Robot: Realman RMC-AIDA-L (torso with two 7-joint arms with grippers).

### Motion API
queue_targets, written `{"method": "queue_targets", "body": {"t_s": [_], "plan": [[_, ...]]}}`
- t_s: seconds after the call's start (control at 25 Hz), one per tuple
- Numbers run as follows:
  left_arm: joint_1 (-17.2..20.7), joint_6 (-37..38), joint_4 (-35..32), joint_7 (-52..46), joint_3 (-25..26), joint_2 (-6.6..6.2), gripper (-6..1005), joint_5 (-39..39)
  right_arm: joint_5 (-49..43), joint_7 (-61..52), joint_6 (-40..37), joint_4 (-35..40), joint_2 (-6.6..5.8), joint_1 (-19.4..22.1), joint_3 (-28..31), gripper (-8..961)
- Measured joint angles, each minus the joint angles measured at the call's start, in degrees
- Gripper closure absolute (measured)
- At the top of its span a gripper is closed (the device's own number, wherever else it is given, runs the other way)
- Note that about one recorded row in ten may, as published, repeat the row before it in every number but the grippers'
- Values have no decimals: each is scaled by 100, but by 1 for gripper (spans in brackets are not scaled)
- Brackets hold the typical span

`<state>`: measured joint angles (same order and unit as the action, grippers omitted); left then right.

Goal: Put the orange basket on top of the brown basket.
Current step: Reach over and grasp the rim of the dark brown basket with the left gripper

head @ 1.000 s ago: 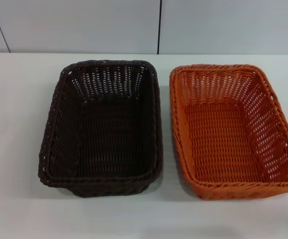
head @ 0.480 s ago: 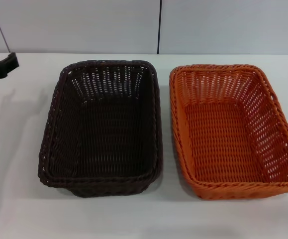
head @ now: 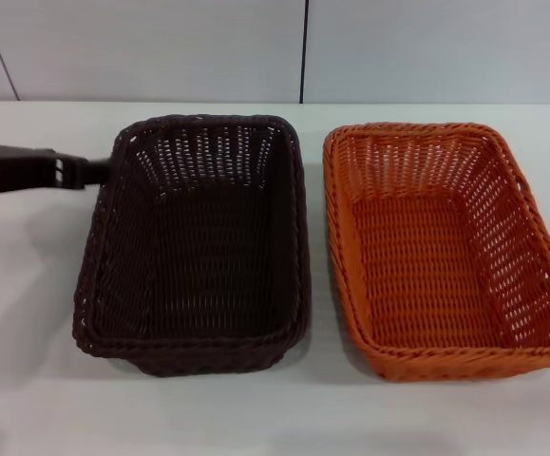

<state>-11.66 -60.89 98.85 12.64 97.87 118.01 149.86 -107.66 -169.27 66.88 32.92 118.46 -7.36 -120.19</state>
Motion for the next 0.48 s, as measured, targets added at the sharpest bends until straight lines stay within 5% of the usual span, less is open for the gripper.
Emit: {"method": "queue_targets", "body": {"t_s": [0.48], "plan": [[-223, -258, -501, -110, -289, 8, 187, 320, 0, 0, -10, -30, 2, -7, -30, 149]]}}
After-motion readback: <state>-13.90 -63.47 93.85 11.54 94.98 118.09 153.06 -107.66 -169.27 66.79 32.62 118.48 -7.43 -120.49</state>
